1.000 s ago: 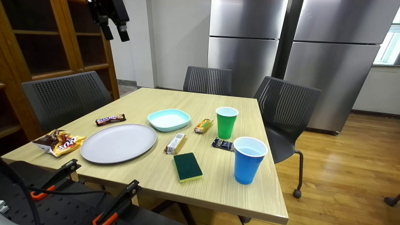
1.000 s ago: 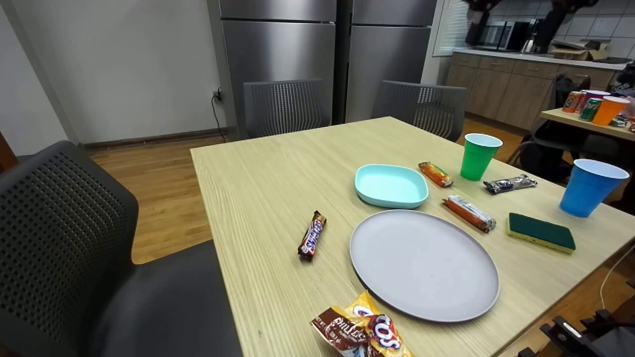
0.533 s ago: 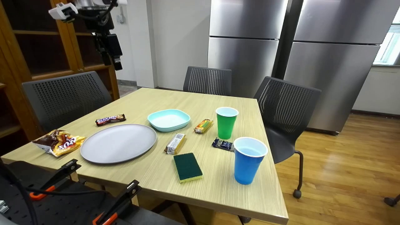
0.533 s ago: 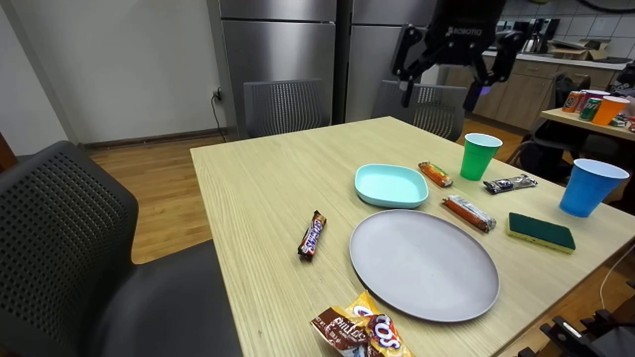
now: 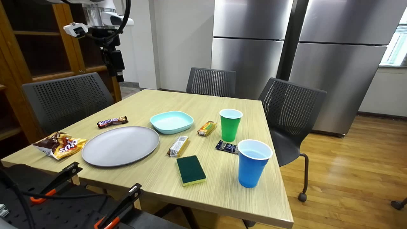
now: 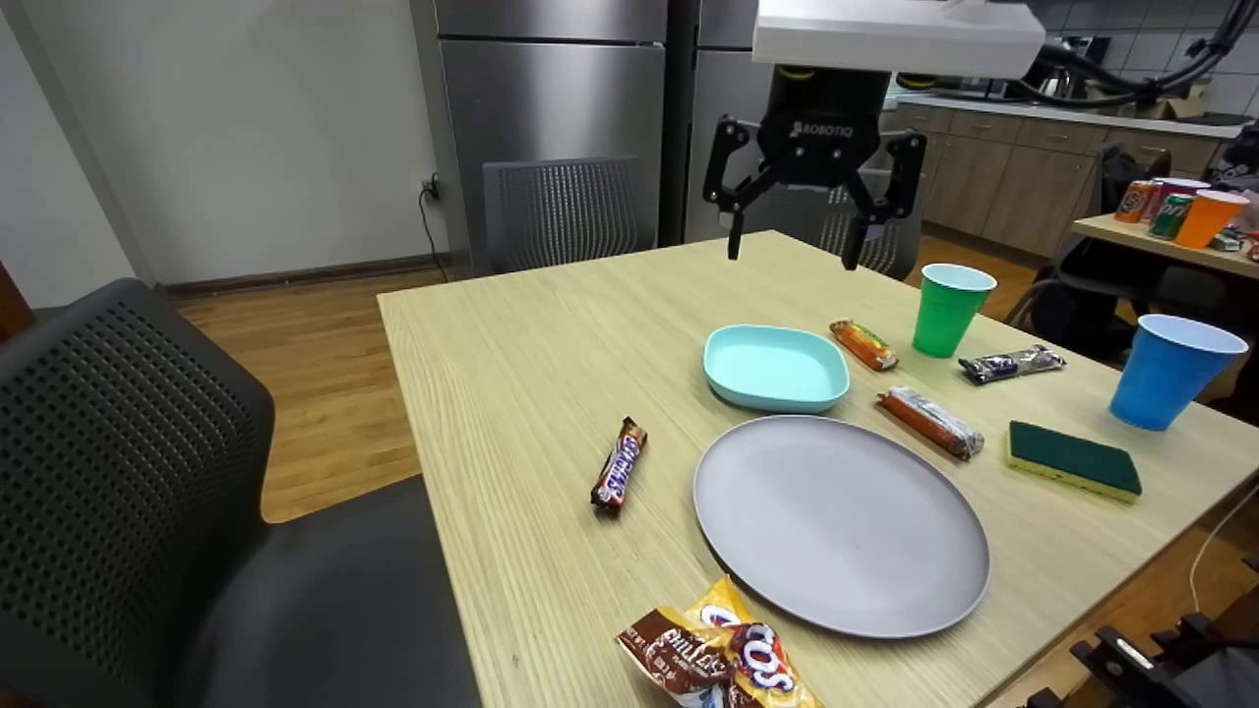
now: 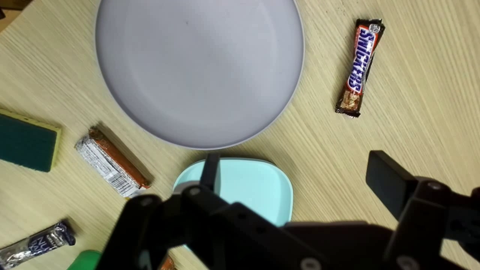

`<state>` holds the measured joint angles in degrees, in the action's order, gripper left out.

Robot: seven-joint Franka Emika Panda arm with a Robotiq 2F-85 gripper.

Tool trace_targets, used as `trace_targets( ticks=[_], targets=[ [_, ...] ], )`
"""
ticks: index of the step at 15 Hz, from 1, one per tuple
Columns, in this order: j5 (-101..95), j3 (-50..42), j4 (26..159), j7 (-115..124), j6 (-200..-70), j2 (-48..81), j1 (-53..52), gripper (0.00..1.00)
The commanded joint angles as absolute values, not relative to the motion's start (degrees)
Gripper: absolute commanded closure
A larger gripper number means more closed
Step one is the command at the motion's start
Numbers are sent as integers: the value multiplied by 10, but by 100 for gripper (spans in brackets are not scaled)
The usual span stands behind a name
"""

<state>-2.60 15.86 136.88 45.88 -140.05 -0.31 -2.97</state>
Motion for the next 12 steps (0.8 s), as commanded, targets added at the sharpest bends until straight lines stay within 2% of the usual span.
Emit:
trace_targets(
  ticks=[1, 9, 12],
  targets=[
    [-25, 134, 1367, 458, -1400, -2, -53, 0],
    [-43, 127, 1367, 473, -1396, 1, -59, 0],
    [-101, 117, 1344, 596, -1383, 37, -71, 0]
  ],
)
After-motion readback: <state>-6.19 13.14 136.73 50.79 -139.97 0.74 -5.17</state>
